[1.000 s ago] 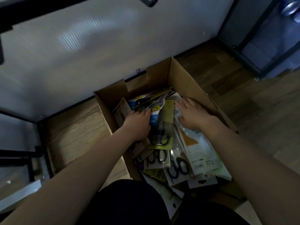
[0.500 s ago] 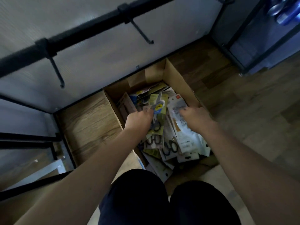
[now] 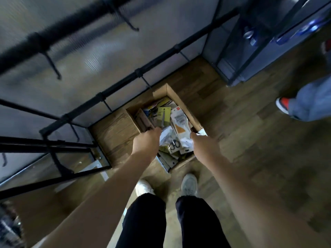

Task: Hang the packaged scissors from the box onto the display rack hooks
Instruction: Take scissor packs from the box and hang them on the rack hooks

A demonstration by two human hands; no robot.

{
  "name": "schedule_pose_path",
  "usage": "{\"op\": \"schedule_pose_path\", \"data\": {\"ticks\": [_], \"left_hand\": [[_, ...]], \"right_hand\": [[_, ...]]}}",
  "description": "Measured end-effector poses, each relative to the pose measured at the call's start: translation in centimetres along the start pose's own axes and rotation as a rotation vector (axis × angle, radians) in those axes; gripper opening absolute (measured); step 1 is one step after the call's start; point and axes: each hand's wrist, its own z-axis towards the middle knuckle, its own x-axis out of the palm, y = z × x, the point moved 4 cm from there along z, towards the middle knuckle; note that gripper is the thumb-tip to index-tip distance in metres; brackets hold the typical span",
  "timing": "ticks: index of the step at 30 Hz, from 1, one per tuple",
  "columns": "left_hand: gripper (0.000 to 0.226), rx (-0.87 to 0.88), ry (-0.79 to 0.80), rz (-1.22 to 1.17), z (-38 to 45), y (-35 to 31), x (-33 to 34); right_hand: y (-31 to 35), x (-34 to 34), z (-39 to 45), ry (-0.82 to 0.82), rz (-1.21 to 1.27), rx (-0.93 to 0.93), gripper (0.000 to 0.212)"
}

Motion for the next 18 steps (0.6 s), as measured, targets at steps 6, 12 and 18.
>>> {"op": "schedule_pose_path", "data": {"ticks": [6, 12, 18], "left_hand": [[0.026, -0.178, -0.253, -0.272, -7.7, 0.6, -10.6], [0.032, -0.239, -0.444, -0.595, -14.0, 1.4, -19.1], [0.033, -0.252, -0.538, -0.808, -18.9, 1.9, -25.0]], "right_hand": [[3.0, -9.6, -7.0, -0.154, 0.224, 0.051, 0.051], [6.6, -20.0, -12.1, -0.341, 0.503, -0.056, 0.064], [10.2, -26.9, -14.7, -0.384, 0.662, -0.141, 0.043]]}}
